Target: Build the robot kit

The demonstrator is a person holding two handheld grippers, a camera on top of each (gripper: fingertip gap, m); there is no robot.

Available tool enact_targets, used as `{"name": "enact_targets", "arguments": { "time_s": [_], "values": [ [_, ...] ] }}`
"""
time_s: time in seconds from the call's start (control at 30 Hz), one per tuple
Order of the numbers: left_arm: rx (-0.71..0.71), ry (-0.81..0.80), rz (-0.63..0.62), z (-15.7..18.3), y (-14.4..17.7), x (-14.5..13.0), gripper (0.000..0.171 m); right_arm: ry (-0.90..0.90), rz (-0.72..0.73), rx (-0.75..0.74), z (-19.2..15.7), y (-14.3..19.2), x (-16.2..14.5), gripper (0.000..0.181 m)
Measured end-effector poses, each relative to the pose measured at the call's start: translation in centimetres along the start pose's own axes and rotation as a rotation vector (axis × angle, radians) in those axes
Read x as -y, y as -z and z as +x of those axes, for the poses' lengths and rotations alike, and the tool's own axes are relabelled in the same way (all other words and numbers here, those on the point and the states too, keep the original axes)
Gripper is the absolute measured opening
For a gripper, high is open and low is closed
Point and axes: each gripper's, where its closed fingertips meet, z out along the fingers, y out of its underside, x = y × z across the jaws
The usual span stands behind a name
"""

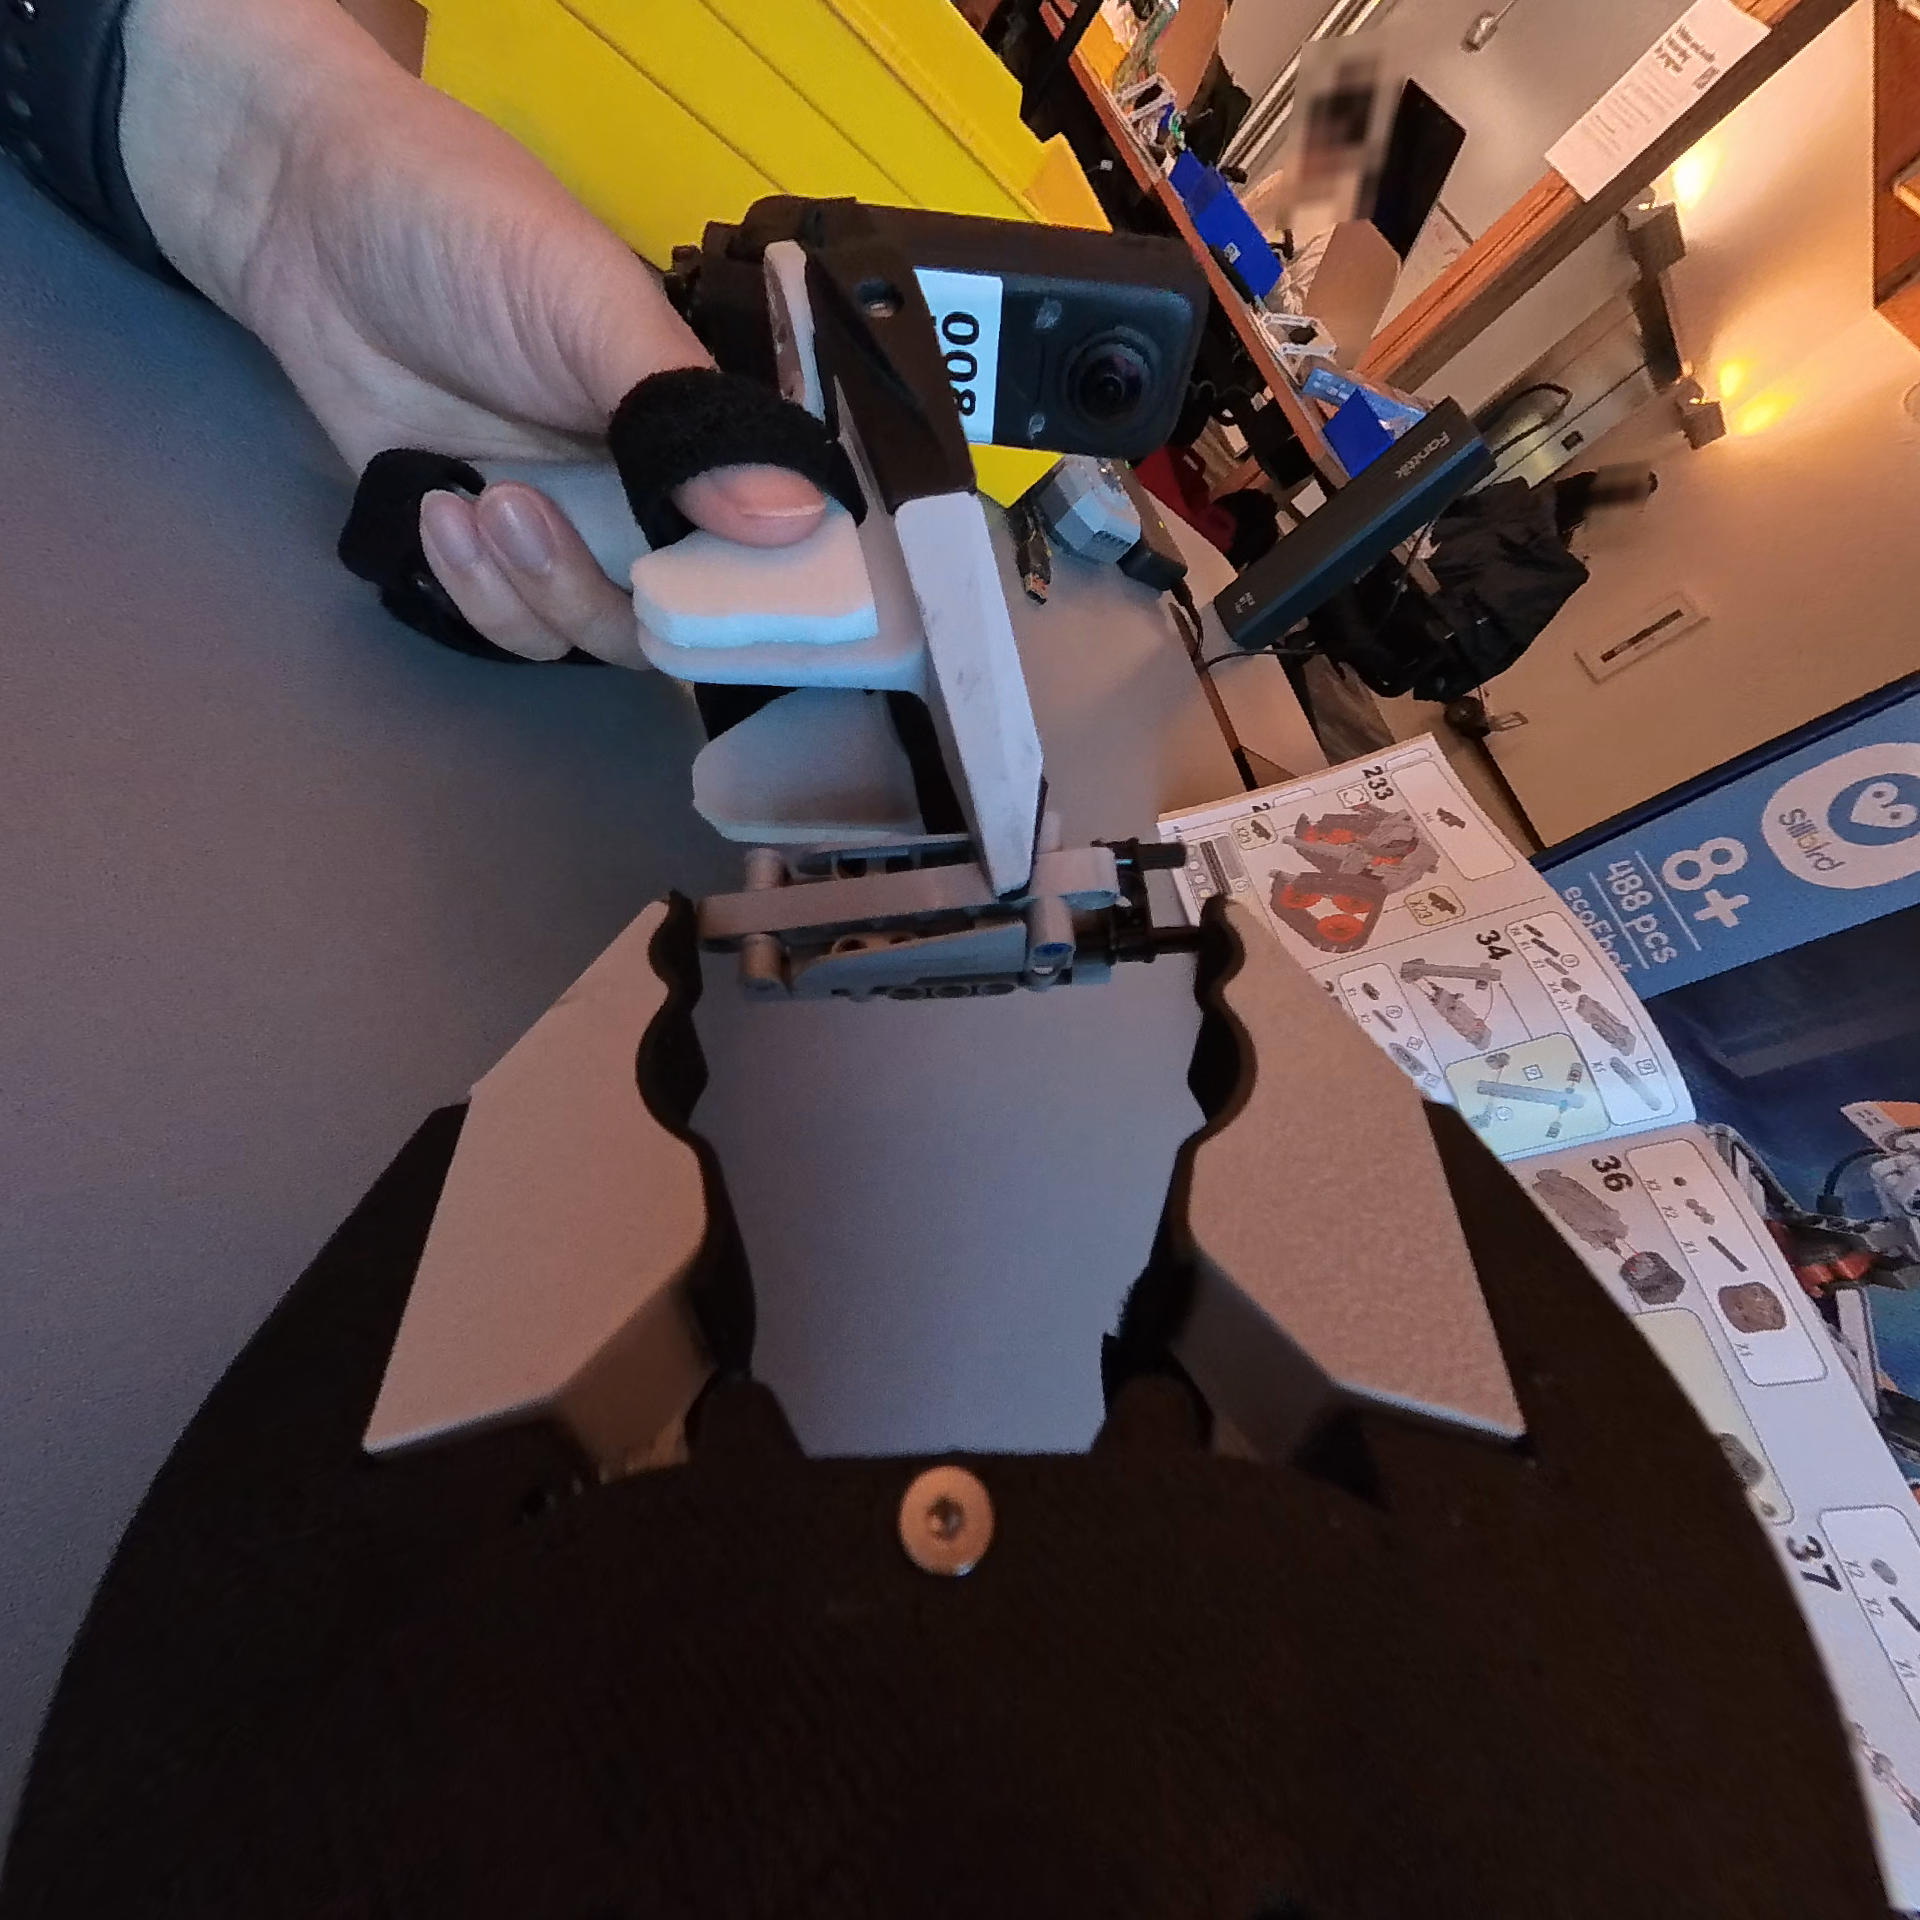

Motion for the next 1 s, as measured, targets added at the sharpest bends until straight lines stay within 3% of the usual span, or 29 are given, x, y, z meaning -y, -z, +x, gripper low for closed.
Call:
{"name": "enact_targets", "arguments": {
  "time_s": [1.0],
  "values": [
    [-0.037, 0.081, -0.041, 0.07, -0.08, -0.66, 0.022, -0.095, -0.049, 0.093, -0.89, -0.41, -0.2, 0.098]
  ]
}}
